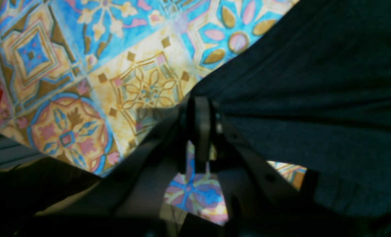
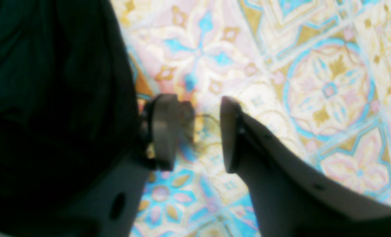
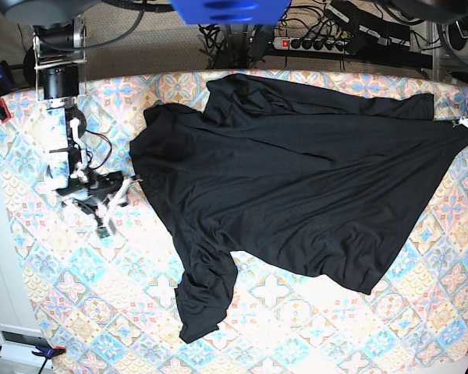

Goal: Layout the t-shirt on the table in an organized manner, then fold the t-shirt properly
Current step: 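Release the shirt with the right gripper and regrasp its edge lower down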

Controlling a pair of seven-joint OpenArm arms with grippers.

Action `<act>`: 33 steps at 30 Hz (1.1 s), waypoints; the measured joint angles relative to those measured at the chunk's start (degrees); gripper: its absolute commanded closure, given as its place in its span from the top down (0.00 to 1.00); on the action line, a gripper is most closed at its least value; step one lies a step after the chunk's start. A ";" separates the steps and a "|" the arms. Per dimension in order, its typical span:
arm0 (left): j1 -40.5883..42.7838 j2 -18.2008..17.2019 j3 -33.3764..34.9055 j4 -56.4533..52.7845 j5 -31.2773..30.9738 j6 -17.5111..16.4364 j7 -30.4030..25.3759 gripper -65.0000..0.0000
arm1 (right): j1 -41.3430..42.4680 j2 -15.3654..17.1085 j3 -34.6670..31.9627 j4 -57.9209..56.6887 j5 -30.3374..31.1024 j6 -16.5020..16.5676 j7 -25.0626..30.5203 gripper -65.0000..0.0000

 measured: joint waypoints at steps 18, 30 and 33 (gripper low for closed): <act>-0.11 0.28 0.00 0.00 -0.24 0.02 0.00 0.00 | 1.40 -1.46 -8.74 -10.82 0.92 0.35 8.90 0.51; -1.77 2.21 -0.07 -0.07 -0.04 0.09 -0.02 0.00 | 2.34 -3.30 1.05 -15.10 2.14 1.57 12.35 0.02; -1.90 3.74 -0.13 -0.07 0.20 0.17 0.15 0.00 | 6.80 -3.15 1.05 -16.41 -0.50 0.00 9.86 0.02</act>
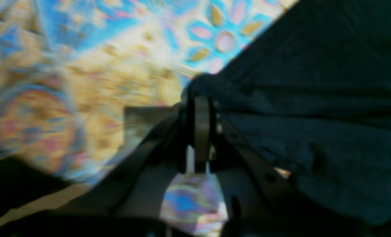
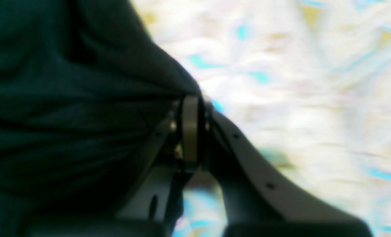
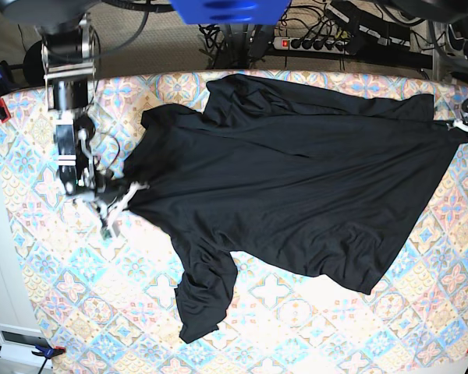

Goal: Layout the t-shirt on the table in an organized manner, then fold the t-shirt properly
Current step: 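Release the shirt with the right gripper and regrasp its edge lower down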

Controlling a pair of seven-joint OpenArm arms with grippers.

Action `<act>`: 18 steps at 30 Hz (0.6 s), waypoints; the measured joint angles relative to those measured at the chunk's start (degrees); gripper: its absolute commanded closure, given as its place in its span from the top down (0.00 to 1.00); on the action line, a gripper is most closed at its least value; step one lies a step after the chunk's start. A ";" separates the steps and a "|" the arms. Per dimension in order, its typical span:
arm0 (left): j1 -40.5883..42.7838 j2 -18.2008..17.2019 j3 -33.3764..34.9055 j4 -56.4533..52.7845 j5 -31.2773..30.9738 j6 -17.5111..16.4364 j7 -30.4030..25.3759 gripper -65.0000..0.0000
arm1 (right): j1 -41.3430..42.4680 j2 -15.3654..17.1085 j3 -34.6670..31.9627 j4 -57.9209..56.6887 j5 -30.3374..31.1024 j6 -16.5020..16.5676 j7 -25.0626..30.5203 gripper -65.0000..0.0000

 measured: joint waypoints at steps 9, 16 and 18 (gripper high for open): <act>2.82 1.75 0.20 0.11 -1.03 -0.66 0.22 0.00 | 11.50 1.31 -0.48 -14.05 0.42 0.59 5.11 0.02; 4.61 2.56 -0.17 0.48 -0.85 0.02 -1.03 0.00 | 20.50 1.49 -0.37 -24.52 -13.77 0.26 13.99 0.02; 5.84 2.60 -0.20 1.68 -2.25 0.02 -1.05 0.00 | 20.20 1.40 -0.11 -25.35 -18.25 0.42 12.79 0.03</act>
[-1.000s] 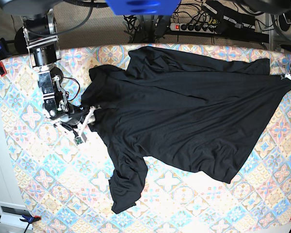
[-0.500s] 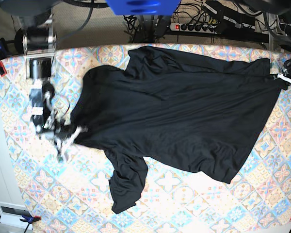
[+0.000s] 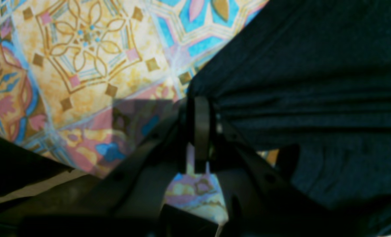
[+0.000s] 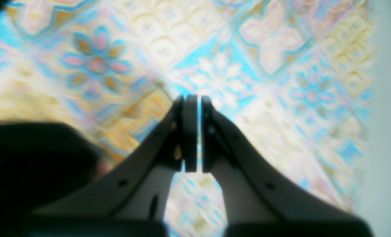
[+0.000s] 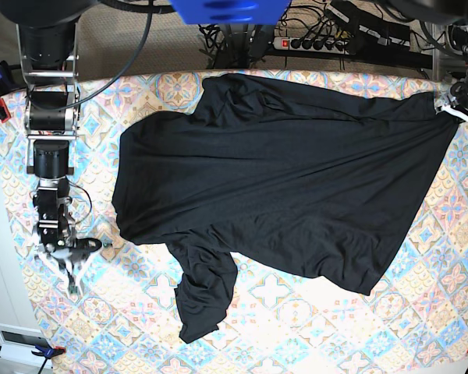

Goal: Layout the t-shirt on the table in an organized manner, then fold the t-shirt properly
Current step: 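Release the shirt with the right gripper and regrasp its edge lower down, then reach the left gripper down to the shirt side and grasp it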

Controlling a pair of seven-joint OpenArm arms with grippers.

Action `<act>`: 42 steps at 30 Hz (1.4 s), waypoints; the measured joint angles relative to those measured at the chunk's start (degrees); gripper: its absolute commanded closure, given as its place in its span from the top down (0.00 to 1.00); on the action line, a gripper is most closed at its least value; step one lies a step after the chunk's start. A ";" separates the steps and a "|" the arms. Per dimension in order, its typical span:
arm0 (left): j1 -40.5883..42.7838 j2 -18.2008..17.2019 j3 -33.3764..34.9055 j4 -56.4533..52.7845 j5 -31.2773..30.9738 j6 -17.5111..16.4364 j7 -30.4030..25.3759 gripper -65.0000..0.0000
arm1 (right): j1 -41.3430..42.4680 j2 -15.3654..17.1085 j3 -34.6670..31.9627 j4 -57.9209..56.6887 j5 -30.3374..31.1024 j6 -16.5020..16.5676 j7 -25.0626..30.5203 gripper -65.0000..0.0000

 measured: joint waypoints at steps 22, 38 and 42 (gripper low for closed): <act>-6.45 -0.35 -15.67 5.75 -13.77 0.24 20.68 0.46 | -7.15 -0.11 -0.33 24.20 19.58 8.98 -9.90 0.31; -6.71 -0.33 -22.86 5.79 -31.50 0.24 20.65 0.47 | -8.92 -2.56 -0.42 18.40 18.49 8.98 -11.15 0.58; -6.97 -0.17 -23.67 5.79 -38.07 0.02 20.94 0.47 | -8.22 -3.02 -0.42 15.47 18.97 9.16 -8.09 0.58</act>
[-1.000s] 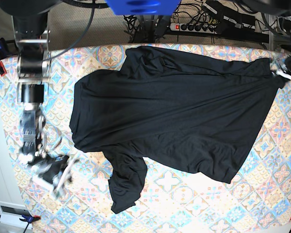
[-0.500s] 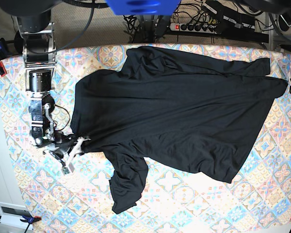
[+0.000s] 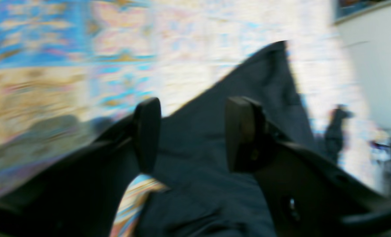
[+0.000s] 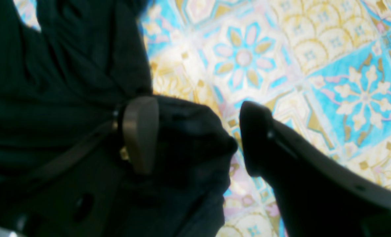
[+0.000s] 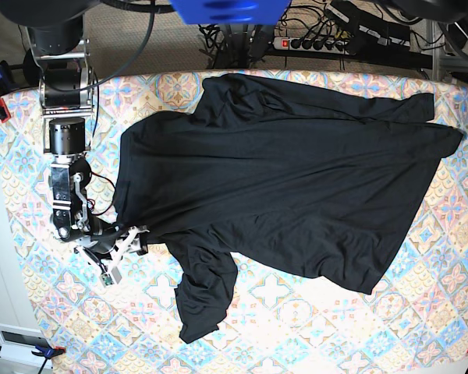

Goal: Layout the t-shirt on the table in an organized manner, then fold the t-shirt properly
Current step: 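Reach the left gripper down to the shirt side and grasp it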

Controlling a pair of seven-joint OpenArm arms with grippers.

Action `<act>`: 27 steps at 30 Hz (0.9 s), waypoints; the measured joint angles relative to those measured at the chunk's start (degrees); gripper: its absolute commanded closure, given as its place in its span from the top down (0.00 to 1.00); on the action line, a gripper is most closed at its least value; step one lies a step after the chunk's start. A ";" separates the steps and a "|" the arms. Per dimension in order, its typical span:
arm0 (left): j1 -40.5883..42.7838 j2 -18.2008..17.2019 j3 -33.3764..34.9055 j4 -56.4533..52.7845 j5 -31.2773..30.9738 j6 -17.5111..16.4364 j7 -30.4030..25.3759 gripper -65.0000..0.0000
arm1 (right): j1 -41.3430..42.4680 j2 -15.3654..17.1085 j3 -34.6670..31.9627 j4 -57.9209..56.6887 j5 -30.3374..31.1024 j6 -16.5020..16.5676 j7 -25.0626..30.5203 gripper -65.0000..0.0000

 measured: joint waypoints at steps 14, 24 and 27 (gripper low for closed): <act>-0.74 -0.09 -1.18 -0.02 -0.33 0.24 0.22 0.47 | -0.35 0.11 0.04 -9.73 -0.26 -0.17 3.23 0.58; -5.84 0.00 -1.07 -0.04 0.20 0.17 0.11 0.47 | 0.22 0.42 -6.82 -10.47 -0.17 -0.48 4.81 0.28; -7.74 0.02 -0.96 -0.04 0.44 0.24 -0.24 0.47 | -0.11 0.35 -6.88 -10.23 0.20 -0.42 4.98 0.03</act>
